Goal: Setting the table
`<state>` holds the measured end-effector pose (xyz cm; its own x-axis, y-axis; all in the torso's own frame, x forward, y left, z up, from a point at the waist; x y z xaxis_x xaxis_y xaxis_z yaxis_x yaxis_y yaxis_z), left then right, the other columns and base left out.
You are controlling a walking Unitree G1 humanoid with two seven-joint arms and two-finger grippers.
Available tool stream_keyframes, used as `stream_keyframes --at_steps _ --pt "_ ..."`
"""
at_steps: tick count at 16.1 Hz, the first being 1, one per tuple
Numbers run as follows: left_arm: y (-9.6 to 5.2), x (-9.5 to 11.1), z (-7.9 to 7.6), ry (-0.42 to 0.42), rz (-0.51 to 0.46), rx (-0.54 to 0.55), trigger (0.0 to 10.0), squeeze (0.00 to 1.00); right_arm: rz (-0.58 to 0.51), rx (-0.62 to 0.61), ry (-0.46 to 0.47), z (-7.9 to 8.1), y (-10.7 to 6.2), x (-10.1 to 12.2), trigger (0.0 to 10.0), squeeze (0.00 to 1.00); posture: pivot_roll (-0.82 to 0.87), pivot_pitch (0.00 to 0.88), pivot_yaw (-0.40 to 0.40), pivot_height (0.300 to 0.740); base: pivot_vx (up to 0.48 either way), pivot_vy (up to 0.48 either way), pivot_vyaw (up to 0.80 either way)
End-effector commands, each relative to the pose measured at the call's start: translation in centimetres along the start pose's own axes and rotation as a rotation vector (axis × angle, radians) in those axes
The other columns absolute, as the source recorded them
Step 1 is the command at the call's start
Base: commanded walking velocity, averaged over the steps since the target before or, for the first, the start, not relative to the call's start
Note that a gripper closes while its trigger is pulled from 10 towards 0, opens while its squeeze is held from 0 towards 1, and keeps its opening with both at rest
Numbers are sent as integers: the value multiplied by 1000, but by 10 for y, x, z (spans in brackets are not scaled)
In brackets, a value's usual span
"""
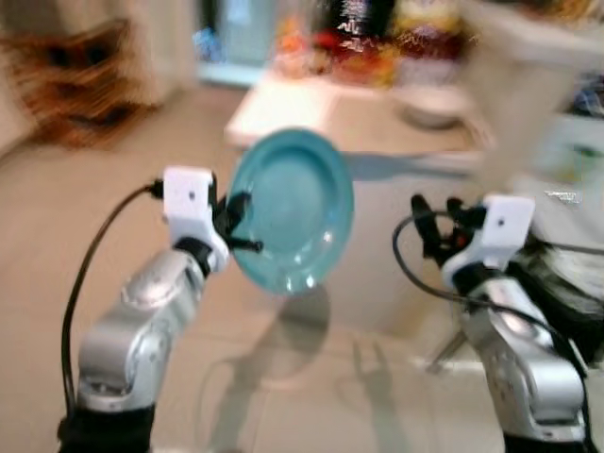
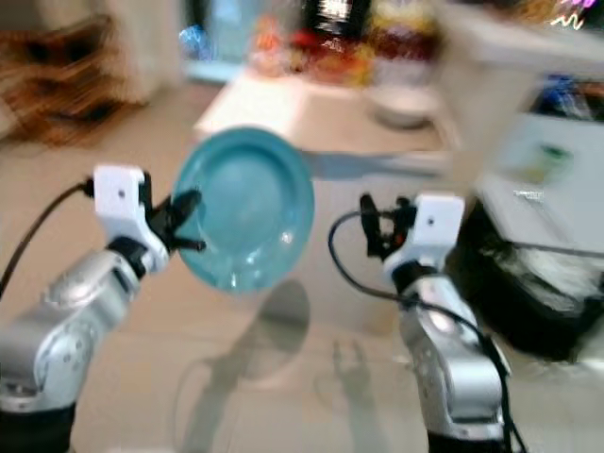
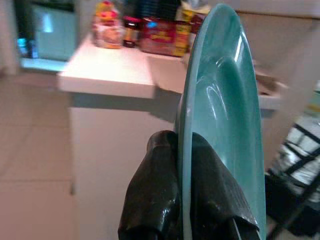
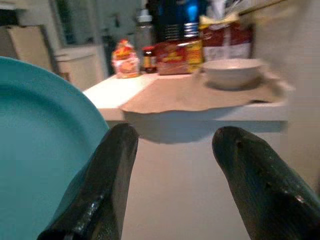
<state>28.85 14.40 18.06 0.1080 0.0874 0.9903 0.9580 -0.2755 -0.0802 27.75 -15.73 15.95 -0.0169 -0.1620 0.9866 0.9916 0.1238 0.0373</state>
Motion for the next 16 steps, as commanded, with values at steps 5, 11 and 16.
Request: stream_keyframes --at_steps 5,11,16 --pt "1 3 -3 -4 -21 -9 10000 0 -20 -12 -15 -4 1 5 10000 0 89 0 -48 740 0 -420 0" --pt "1 3 -3 -4 -21 -9 10000 0 -20 -12 -15 -4 1 5 10000 0 89 0 -48 740 0 -420 0" --pt "14 1 -24 93 -108 -43 10000 0 -48 -122 -46 -25 -13 4 10000 0 22 0 -6 740 0 -264 0"
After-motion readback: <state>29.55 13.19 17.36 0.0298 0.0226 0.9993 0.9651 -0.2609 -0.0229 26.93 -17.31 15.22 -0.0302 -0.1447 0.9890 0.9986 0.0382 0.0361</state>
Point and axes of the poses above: a point about 5 cm out from each wrist's last joint towards the gripper, its own y axis pointing out of the wrist towards the gripper, its own x axis along the axis of the wrist's last joint, z = x × y, the point moved 1 cm from there along y, pointing out of the wrist towards the gripper
